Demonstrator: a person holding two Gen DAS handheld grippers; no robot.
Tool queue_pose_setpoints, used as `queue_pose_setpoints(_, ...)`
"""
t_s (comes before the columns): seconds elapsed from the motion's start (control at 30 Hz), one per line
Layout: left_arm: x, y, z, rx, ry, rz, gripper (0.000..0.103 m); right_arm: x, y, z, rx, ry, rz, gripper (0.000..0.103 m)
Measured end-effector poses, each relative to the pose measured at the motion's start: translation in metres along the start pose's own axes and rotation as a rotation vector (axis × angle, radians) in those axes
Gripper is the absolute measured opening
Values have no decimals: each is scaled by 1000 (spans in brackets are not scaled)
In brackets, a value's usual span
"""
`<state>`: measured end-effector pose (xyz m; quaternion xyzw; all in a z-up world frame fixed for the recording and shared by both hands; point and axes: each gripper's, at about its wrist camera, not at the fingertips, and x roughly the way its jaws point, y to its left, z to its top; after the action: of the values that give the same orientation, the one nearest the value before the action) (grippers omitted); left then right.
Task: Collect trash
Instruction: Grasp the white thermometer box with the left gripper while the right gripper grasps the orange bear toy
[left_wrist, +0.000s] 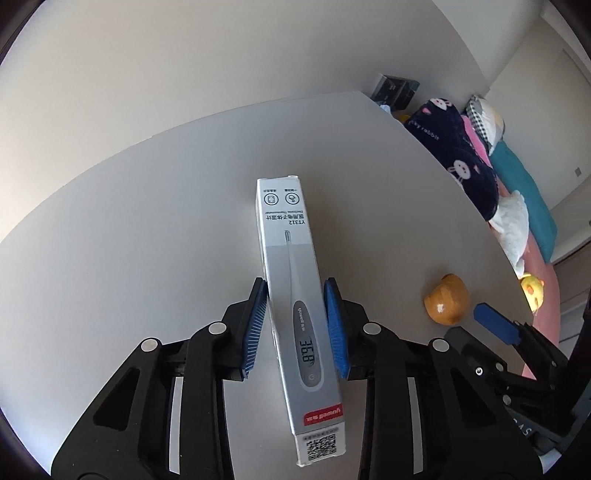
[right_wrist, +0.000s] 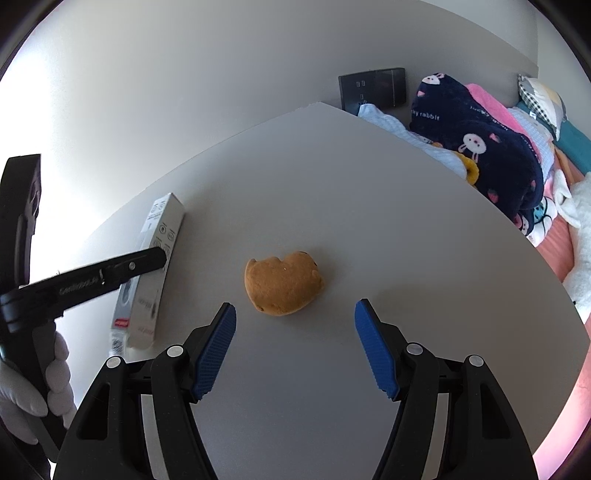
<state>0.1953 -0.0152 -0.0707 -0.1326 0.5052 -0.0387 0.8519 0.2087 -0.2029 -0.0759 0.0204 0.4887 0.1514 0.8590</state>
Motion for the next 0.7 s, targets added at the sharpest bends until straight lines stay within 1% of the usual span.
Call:
queue_pose_setpoints(0.1,0,-4,-1,18,23,-11,30,5,1,2,10,6,-6,68)
queue_pose_setpoints(0.17,0,-7,-1,21,40,0,29,6,2,4,12,5,-14,68)
queue_pose_setpoints(0.23,1,-10,0,32,53,27,29,8,3,5,12,5,-19,68)
queue_pose_setpoints(0.37,4,-19,-4,80,54,90,29,11,5,7,12,7,-38,67)
queue_pose_setpoints(0.43,5,-22,-6,98,45,113,28,12,6,8,7,10,-50,60)
queue_pose_setpoints(0.47,6,-24,-7,109,41,122,28,12,6,8,4,9,-58,59)
queue_pose_setpoints(0.53,6,-26,-8,127,34,133,28,13,6,9,-4,5,-74,47)
queue_pose_setpoints(0.63,6,-25,-9,137,28,120,27,11,2,10,11,9,-74,46)
queue_pose_setpoints(0.7,5,-26,-11,145,26,115,27,6,3,8,3,0,-88,46)
